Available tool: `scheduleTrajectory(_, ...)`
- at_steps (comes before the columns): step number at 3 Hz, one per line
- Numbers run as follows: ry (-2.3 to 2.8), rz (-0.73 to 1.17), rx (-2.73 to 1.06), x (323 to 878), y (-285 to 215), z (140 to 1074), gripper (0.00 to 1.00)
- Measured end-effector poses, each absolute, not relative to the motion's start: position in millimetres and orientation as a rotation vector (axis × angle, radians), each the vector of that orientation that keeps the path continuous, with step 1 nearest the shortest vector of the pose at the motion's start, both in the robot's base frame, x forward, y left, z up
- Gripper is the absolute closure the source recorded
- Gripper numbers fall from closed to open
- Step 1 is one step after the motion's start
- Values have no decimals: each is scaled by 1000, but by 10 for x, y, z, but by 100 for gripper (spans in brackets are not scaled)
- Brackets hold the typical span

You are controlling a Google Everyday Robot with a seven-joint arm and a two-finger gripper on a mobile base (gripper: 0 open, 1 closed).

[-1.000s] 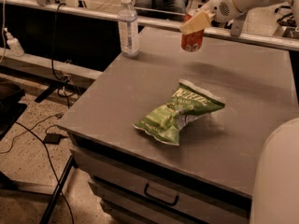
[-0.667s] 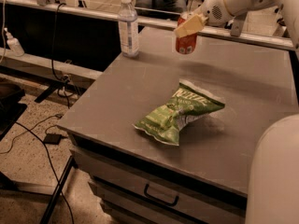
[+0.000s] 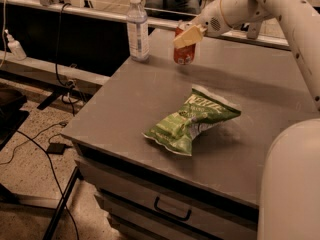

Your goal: Move coke can near blue plastic bottle

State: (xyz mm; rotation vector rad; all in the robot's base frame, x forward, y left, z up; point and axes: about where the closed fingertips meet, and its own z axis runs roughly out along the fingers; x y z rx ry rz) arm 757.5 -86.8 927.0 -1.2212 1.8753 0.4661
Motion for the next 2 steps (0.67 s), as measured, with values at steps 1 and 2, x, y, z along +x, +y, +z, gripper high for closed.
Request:
scheduleTrajectory(1, 1879, 485, -1271, 7647, -547, 9097, 100)
scheduleTrajectory(2, 1884, 491, -1296, 7695, -390, 9035, 100)
